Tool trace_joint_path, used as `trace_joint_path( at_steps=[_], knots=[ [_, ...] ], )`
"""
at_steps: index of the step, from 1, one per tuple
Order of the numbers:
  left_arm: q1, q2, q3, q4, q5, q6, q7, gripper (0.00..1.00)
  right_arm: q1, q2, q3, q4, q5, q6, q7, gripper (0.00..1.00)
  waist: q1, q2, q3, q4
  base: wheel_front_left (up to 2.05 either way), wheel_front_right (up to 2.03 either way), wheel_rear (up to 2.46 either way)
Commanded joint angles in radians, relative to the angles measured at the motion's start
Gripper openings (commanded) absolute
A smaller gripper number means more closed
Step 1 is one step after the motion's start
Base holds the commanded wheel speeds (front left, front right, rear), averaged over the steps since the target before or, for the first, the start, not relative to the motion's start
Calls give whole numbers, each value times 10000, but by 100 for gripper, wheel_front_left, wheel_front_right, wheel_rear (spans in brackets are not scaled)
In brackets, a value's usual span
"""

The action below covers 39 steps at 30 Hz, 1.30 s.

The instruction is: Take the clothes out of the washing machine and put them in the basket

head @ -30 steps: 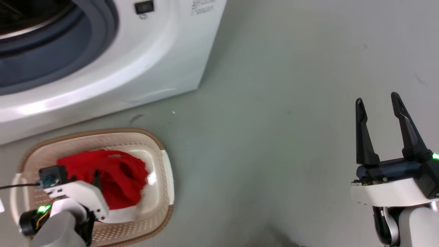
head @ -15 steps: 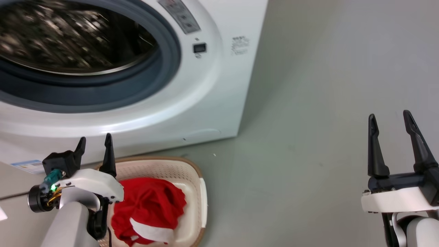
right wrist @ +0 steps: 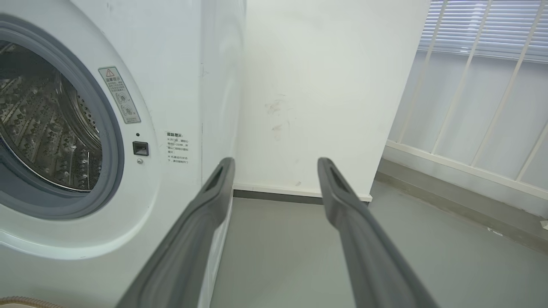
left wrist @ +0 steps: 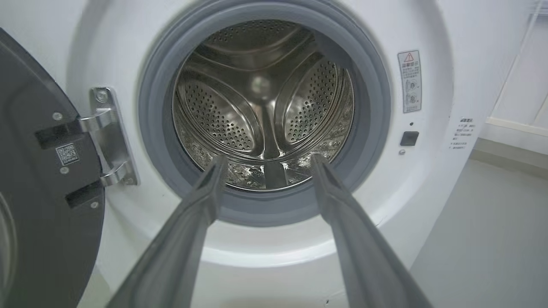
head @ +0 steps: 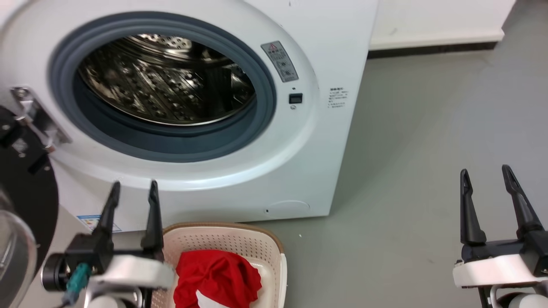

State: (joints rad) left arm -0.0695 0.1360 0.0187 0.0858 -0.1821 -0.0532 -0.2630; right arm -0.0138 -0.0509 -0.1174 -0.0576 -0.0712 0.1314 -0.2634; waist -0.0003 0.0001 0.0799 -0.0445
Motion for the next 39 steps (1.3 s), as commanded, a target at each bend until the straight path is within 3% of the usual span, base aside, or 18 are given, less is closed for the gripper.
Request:
trace_joint_path(
  at_steps=[1, 16, 36, 37, 39],
  knots=[
    [297, -71, 88, -100, 115, -41, -25, 100, 227, 12, 31, 33, 31, -13, -20, 100, 3, -1, -227, 193, 0, 0, 0],
    [1248, -650, 122, -677, 1324, -39, -26, 100, 560, 11, 206, 57, 127, -14, -19, 100, 3, -1, -387, 415, 0, 0, 0],
    [1079, -806, 240, -555, 1360, -166, -26, 100, 403, 11, 294, 121, 115, -14, -19, 100, 3, -1, -310, 313, 0, 0, 0],
    [1109, -796, 225, -536, 1329, -164, 0, 0, 494, 2, 299, 99, 132, 0, 0, 0, 3, -1, -310, 311, 0, 0, 0],
    [1126, -809, 221, -369, 1310, -163, 33, 0, 563, 6, 316, 241, 157, 2, 2, 0, 3, -1, -314, 309, 0, 0, 0]
  ],
)
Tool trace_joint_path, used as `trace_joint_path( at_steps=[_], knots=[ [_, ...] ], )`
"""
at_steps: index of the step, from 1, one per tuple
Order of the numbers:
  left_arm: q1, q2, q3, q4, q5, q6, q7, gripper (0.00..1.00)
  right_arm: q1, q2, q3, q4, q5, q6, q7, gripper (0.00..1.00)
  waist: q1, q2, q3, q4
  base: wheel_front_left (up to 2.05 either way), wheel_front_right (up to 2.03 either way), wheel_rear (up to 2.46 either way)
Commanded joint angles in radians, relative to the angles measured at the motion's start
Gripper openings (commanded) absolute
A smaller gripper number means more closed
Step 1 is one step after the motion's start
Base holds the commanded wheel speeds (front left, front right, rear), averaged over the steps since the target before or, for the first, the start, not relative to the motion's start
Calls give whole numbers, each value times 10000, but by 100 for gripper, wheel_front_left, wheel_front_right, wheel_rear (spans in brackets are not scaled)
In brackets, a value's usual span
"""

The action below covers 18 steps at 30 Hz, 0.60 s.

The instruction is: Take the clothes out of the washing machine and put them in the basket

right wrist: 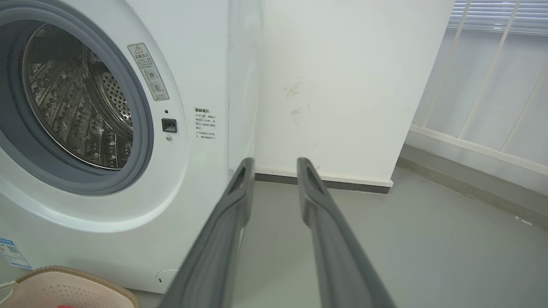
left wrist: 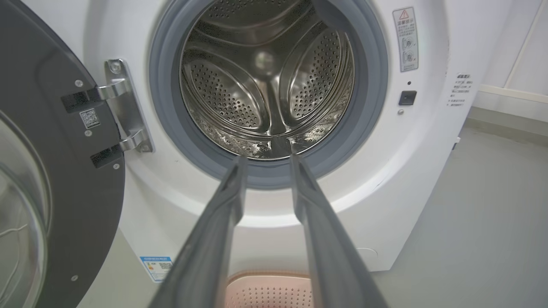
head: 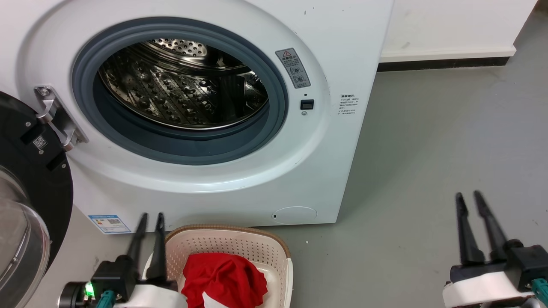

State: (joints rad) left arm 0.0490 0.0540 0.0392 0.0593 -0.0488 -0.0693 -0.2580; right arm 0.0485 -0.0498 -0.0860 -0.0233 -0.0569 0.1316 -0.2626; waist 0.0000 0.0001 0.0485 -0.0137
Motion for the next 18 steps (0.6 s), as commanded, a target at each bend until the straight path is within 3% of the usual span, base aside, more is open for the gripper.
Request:
trace_joint_path(
  at_steps=[1, 18],
  knots=[
    [-21, 0, 8, 3, -33, -2, 15, 0, 1, -2, 7, -6, 31, 0, 0, 0, 0, -1, -1, 0, 0, 0, 0],
    [-380, -15, 203, 521, -3691, -150, 905, 0, -349, -184, 180, 663, 4167, -2, 697, 0, 0, -1, -67, 20, 0, 0, 0]
  ],
)
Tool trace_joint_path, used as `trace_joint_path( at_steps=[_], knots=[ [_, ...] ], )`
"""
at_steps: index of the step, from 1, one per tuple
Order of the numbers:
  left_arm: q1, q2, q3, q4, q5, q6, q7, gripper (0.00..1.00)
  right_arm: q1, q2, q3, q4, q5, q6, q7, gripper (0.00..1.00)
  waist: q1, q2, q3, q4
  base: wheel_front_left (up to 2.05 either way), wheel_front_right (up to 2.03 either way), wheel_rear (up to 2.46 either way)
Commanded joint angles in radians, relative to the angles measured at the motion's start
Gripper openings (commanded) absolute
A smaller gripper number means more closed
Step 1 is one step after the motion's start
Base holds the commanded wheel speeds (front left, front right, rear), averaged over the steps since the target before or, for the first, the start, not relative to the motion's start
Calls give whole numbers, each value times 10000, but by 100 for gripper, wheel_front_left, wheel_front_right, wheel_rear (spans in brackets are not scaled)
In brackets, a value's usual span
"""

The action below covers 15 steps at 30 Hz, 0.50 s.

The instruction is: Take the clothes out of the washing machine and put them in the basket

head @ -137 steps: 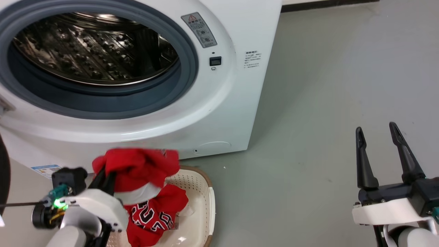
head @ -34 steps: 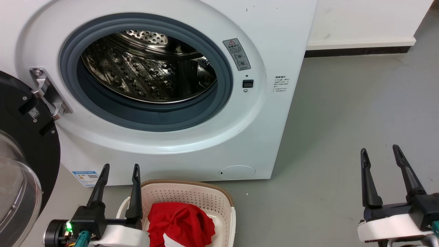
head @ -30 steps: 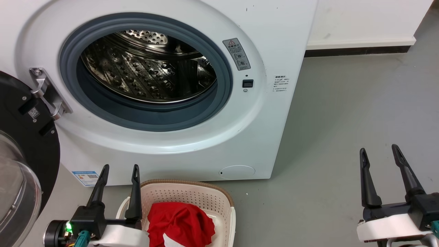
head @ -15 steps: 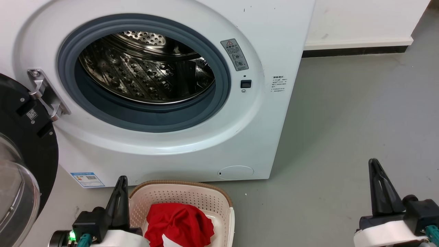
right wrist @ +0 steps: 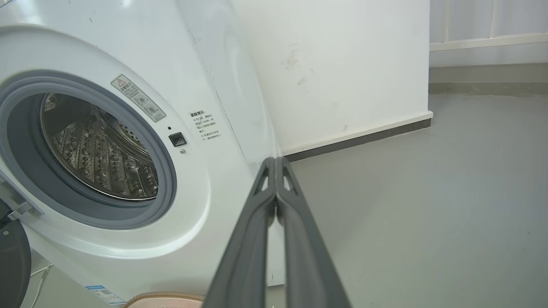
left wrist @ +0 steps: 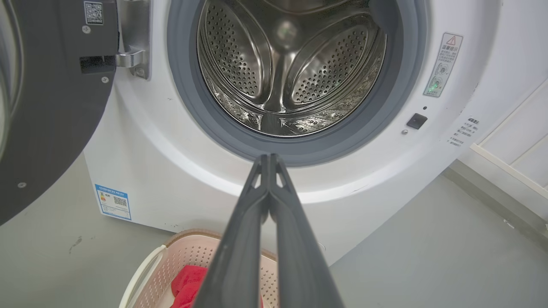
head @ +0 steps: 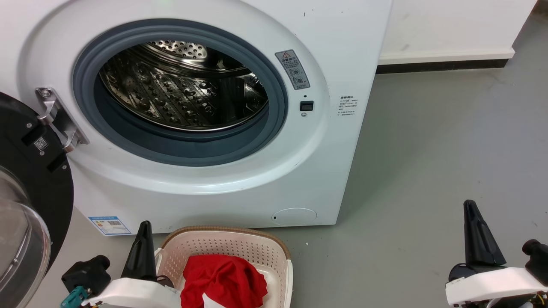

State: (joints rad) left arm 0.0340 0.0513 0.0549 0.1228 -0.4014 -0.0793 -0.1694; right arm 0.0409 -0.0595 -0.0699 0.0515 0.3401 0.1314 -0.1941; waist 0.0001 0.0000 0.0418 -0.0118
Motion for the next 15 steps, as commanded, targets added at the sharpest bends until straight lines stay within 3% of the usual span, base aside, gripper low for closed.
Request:
trace_joint_path(
  at_steps=[1, 15],
  knots=[
    [-247, 12, 52, -96, -347, -58, 61, 0, -295, -94, 25, -55, 401, 0, 48, 0, -1, 0, -3, 1, 0, 0, 0],
    [-537, 8, 166, 184, -2981, -168, 674, 0, -585, -178, 80, 369, 3288, -2, 600, 0, -1, 0, -61, 19, 0, 0, 0]
  ],
)
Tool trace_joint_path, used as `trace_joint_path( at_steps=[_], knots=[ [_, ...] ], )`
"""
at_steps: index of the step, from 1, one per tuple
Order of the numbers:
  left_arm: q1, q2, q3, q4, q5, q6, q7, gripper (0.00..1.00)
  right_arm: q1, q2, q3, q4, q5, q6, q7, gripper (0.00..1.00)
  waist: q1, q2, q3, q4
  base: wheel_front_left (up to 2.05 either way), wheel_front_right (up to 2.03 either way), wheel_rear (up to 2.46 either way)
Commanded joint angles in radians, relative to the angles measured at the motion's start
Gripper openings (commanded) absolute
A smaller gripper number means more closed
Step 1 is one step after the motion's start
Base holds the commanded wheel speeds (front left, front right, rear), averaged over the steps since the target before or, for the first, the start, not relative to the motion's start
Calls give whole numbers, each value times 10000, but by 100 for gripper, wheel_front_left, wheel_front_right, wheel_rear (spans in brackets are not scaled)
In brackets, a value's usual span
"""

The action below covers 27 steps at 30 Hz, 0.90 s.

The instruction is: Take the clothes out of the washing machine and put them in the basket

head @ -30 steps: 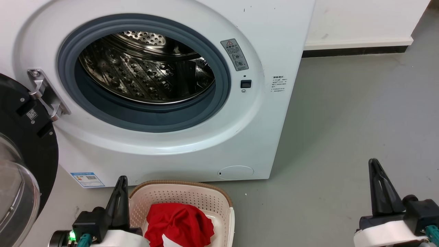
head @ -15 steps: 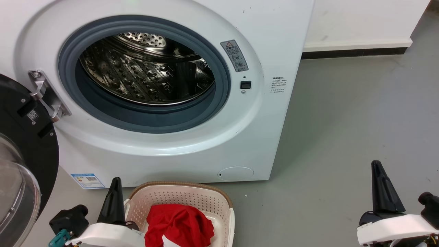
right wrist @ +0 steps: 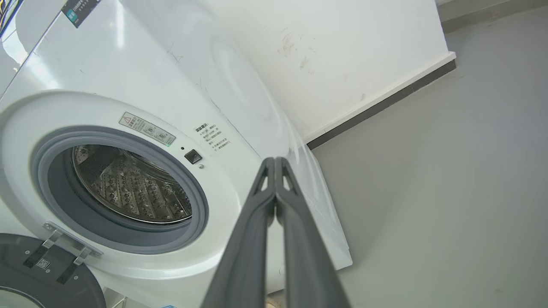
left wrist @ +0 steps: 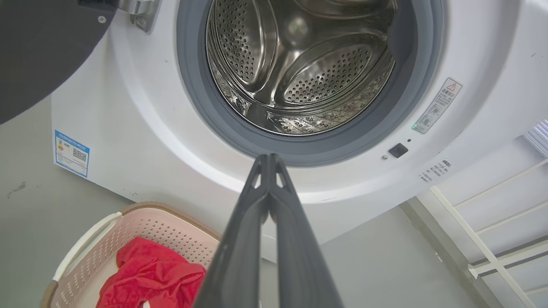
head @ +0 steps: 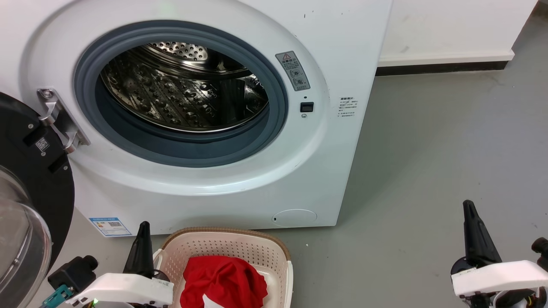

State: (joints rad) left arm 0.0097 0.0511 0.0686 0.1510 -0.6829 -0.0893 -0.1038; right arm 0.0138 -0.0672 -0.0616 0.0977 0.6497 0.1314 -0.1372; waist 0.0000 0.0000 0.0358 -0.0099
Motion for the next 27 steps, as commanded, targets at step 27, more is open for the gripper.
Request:
trace_joint_path(
  at_steps=[27],
  knots=[
    [-668, 3, 204, 291, -3606, -201, 843, 0, -682, -146, -14, 487, 3906, -4, 826, 0, 0, 0, -94, 29, 0, 0, 0]
  ],
)
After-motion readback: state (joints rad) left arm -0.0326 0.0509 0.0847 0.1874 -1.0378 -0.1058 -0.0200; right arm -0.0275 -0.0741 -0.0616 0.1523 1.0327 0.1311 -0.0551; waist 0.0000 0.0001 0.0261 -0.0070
